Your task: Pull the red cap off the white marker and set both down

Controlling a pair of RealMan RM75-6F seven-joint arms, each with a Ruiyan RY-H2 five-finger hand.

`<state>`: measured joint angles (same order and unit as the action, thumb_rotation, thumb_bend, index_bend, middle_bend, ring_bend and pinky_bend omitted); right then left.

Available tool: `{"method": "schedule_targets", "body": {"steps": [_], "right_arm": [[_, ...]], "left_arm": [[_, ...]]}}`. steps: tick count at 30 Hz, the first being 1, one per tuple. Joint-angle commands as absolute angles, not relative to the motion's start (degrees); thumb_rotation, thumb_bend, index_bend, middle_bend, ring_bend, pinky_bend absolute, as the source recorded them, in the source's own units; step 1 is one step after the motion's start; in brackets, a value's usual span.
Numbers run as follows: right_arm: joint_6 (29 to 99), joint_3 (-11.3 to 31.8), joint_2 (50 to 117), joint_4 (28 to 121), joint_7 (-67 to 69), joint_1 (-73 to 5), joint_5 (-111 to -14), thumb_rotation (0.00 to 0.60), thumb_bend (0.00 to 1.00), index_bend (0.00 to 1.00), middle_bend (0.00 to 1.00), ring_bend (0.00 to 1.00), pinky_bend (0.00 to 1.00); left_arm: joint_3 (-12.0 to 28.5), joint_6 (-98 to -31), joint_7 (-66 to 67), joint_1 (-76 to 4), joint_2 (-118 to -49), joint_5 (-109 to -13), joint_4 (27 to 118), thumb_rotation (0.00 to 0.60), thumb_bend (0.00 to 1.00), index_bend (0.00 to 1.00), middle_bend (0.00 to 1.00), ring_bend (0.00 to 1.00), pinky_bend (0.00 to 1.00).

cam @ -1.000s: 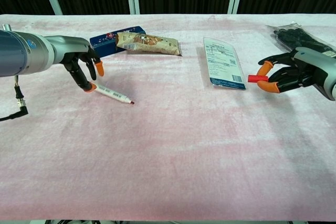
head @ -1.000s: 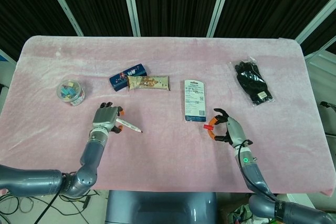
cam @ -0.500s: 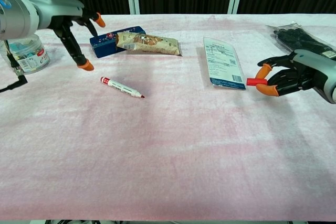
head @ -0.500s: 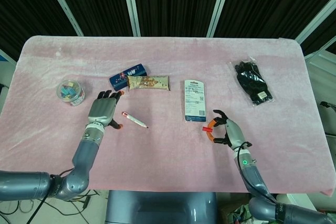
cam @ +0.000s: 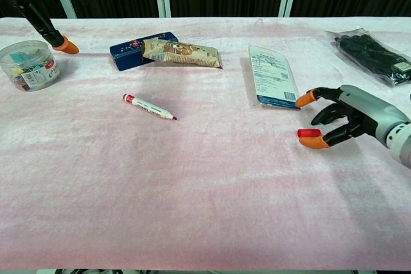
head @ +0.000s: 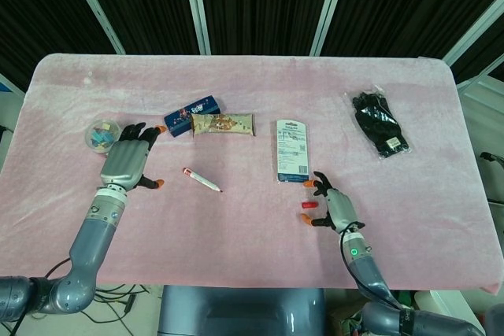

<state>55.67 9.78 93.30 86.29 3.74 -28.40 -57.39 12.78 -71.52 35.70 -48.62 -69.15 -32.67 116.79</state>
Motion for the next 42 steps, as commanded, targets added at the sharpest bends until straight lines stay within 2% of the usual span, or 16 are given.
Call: {"method": "schedule_targets", "body": {"steps": [1, 4, 7, 10, 14, 20, 26, 31, 35, 42], "right_arm": [[55.94, 10.58, 91.01, 88.38, 3.59, -28.13, -57.47, 0.6, 0.01, 0.04, 0.0, 0.25, 0.2], [56.43, 11.65, 87.05, 92.19, 6.18, -26.81, -58.14, 0.6, 0.01, 0.03, 0.0, 0.26, 0.2], [58.32, 13.41, 79.38, 95.57, 10.35, -24.31, -60.53, 0.6, 0.01, 0.03, 0.0, 0.26, 0.2], [58.48, 13.87, 72.5, 94.04, 13.06, -22.45, -62.43, 0.6, 0.02, 0.03, 0.0, 0.26, 0.2], [60.86, 13.41, 67.14, 88.02, 17.01, -19.24, -65.33, 0.6, 0.04, 0.03, 0.0, 0.27, 0.2], [66.34, 11.55, 64.22, 80.78, 28.55, -14.35, -72.63, 0.6, 0.07, 0.03, 0.0, 0.27, 0.2], [71.42, 8.24, 61.39, 81.32, 33.96, -10.48, -79.31, 0.6, 0.1, 0.03, 0.0, 0.27, 0.2], [80.22, 4.1, 61.68, 85.65, 24.54, -5.96, -85.94, 0.6, 0.1, 0.03, 0.0, 0.27, 0.2], [85.92, 2.1, 64.08, 87.8, 17.43, -3.34, -89.75, 0.6, 0.1, 0.03, 0.0, 0.27, 0.2], [86.89, 1.9, 64.62, 89.22, 13.77, -2.56, -89.47, 0.6, 0.1, 0.03, 0.0, 0.27, 0.2]], "left_arm": [[11.49, -70.54, 32.84, -46.7, -67.49, -37.73, 116.88, 0.6, 0.09, 0.14, 0.16, 0.0, 0.0], [10.1, -71.93, 30.04, -44.23, -66.67, -43.89, 116.01, 0.6, 0.09, 0.14, 0.16, 0.0, 0.0], [7.31, -73.82, 28.35, -40.95, -64.47, -50.17, 116.38, 0.6, 0.09, 0.14, 0.16, 0.0, 0.0], [5.5, -75.49, 26.08, -38.05, -62.7, -55.26, 116.6, 0.6, 0.09, 0.14, 0.16, 0.0, 0.0], [2.48, -77.64, 21.59, -33.62, -60.59, -62.96, 116.61, 0.6, 0.09, 0.14, 0.16, 0.0, 0.0], [-2.64, -82.61, 14.95, -26.26, -58.8, -74.27, 114.23, 0.6, 0.09, 0.14, 0.16, 0.0, 0.0], [-5.85, -85.86, 12.59, -20.95, -58.28, -78.17, 111.23, 0.6, 0.09, 0.15, 0.16, 0.0, 0.0], [-7.08, -90.64, 8.38, -14.56, -60.76, -79.54, 106.17, 0.6, 0.09, 0.15, 0.15, 0.0, 0.0], [-8.12, -91.33, 2.97, -10.69, -62.16, -79.38, 102.3, 0.6, 0.09, 0.15, 0.15, 0.0, 0.0], [-6.89, -92.42, -1.2, -7.78, -63.77, -80.83, 98.12, 0.6, 0.09, 0.16, 0.14, 0.0, 0.0]]}}
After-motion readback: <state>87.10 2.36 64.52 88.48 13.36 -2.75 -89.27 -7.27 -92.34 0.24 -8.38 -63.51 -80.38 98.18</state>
